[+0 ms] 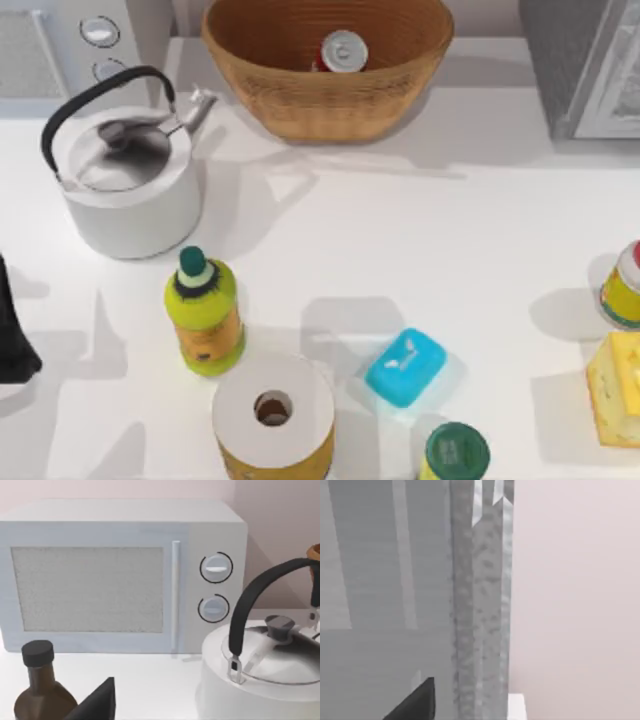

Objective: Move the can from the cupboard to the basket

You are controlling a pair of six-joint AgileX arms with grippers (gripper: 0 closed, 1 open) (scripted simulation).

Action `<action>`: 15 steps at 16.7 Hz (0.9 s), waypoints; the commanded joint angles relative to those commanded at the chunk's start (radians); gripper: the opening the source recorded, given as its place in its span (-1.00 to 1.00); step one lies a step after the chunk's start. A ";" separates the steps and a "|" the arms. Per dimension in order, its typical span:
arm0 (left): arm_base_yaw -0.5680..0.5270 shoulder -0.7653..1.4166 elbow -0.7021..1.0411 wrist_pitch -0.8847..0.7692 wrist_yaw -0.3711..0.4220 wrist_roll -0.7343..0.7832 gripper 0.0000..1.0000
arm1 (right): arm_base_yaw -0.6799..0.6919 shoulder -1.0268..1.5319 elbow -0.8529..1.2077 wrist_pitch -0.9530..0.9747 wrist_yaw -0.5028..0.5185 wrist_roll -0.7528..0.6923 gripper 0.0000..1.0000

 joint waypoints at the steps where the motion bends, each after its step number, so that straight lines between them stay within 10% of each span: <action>1: 0.000 0.000 0.000 0.000 0.000 0.000 1.00 | -0.002 -0.009 0.081 -0.100 -0.001 0.000 1.00; 9: 0.000 0.000 0.000 0.000 0.000 0.000 1.00 | 0.003 -0.107 0.657 -0.800 0.007 0.000 1.00; 15: 0.000 0.000 0.000 0.000 0.000 0.000 1.00 | 0.011 -0.147 0.803 -0.952 0.014 0.000 1.00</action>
